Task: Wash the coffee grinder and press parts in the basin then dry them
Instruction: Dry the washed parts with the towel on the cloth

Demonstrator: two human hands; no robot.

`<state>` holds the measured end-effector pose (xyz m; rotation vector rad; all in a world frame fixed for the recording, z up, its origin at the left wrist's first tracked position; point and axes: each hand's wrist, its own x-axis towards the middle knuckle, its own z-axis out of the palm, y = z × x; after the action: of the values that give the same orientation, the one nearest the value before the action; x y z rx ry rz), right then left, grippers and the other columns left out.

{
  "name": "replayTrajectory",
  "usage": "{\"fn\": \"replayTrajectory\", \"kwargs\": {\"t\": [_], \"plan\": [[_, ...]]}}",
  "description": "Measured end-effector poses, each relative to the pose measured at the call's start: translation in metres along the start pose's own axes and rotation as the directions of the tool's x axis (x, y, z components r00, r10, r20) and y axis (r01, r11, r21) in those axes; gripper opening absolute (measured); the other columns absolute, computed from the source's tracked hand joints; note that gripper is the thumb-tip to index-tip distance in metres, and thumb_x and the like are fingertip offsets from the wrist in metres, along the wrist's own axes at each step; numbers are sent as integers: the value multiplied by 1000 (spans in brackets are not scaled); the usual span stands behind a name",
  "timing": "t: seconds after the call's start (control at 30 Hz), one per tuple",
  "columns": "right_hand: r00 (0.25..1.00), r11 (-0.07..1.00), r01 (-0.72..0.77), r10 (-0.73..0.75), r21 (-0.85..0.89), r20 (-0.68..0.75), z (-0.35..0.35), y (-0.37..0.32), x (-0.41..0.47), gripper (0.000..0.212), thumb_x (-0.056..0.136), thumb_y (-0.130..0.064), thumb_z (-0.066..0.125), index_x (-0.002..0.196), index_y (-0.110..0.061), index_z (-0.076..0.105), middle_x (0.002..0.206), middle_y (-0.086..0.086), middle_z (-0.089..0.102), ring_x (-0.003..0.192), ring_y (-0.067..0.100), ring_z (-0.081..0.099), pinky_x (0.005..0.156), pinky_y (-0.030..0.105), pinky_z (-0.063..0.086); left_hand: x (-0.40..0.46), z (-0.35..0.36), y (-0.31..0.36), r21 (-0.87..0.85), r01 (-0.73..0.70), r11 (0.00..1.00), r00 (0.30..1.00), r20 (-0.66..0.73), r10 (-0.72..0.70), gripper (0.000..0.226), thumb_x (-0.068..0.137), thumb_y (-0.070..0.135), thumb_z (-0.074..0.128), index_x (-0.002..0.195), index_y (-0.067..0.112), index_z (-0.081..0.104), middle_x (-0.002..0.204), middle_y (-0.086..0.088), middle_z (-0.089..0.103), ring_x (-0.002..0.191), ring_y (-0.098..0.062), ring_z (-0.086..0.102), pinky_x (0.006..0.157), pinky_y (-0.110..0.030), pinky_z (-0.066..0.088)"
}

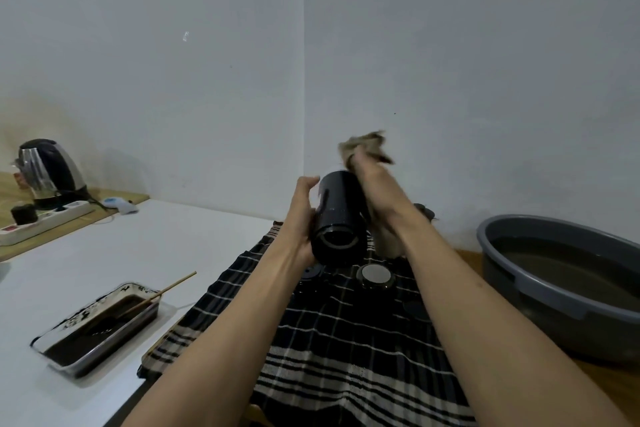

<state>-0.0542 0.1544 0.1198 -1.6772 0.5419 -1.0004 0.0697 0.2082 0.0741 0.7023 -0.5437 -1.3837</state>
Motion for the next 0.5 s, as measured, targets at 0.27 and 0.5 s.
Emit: {"fn": "replayTrajectory", "kwargs": {"t": [0.27,0.5], "plan": [[993,989,50,-64,136,101,13,33,-47,42,110,-36,33,125,-22,70,121,-5,74,115,8,68,99,25,52,17,-4,10,-180,-55,982,998,28,61,78,90,71,57,105,-4,71,99,-26,72,90,-38,74,86,-51,61],[980,941,121,-165,-316,-116,45,40,-59,54,105,-59,26,145,-30,49,142,-6,52,129,7,50,108,24,42,33,16,5,-261,-368,892,838,-508,197,59,79,54,81,117,12,66,107,-12,72,76,-26,72,63,-33,58]]}}
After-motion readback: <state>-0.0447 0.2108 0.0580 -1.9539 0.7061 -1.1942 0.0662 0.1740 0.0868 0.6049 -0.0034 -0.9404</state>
